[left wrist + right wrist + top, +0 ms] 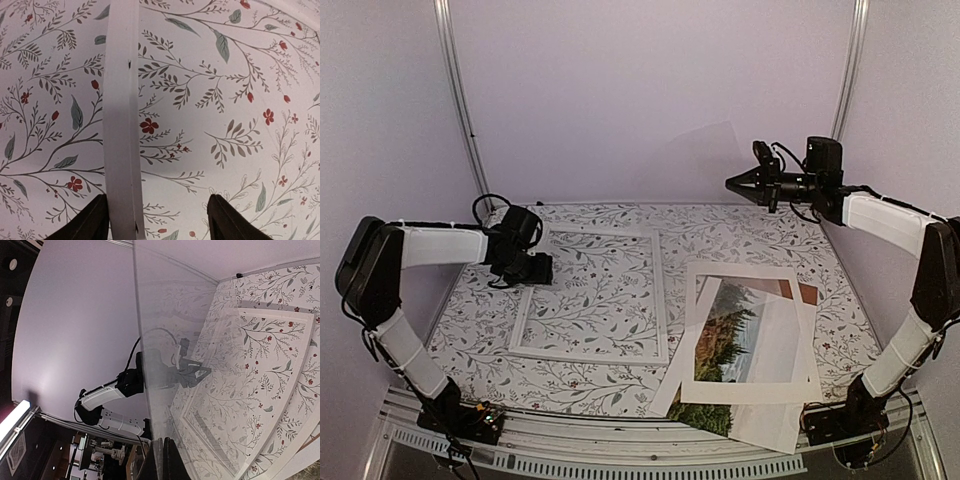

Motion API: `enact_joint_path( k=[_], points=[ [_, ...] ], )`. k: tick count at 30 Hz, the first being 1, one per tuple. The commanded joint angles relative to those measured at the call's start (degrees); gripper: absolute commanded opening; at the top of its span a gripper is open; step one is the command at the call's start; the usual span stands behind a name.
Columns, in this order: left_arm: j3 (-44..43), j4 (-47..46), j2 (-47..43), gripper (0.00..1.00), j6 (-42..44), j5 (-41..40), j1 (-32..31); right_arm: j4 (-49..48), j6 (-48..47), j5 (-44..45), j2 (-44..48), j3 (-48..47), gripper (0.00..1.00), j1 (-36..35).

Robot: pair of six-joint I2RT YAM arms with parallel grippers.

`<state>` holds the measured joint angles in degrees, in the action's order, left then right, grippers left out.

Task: Put the photo into the frame
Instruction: Move the frame body to the center of the board.

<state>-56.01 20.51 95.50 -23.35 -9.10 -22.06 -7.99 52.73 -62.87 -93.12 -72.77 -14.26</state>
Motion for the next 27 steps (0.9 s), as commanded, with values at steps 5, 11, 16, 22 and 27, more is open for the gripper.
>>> enact_joint_path(
  k=[5, 11, 16, 22, 27],
  points=[
    [-0.1, 1.0, -1.2, 0.69, 1.4, 7.0, 3.9, -1.0, -0.9, 0.6, -0.7, 0.5, 0.00, -0.3],
    [-0.6, 0.8, 0.1, 0.74, 1.9, 7.4, 5.7, -0.4, -1.2, 1.3, -0.6, 0.7, 0.00, -0.2],
    [-1.4, 0.6, 3.5, 0.80, 2.2, 8.5, 6.8, 0.0, -1.3, 1.3, -0.6, 0.3, 0.00, -0.3],
    [-3.0, 0.6, 7.4, 0.72, 3.1, 8.4, 7.1, 4.7, -3.3, 0.6, -0.5, -5.5, 0.00, 1.4],
    [-4.9, 1.5, 10.7, 0.62, 4.2, 6.7, 7.3, 7.2, -4.4, 1.2, -0.3, -7.9, 0.00, 4.5]
  ],
)
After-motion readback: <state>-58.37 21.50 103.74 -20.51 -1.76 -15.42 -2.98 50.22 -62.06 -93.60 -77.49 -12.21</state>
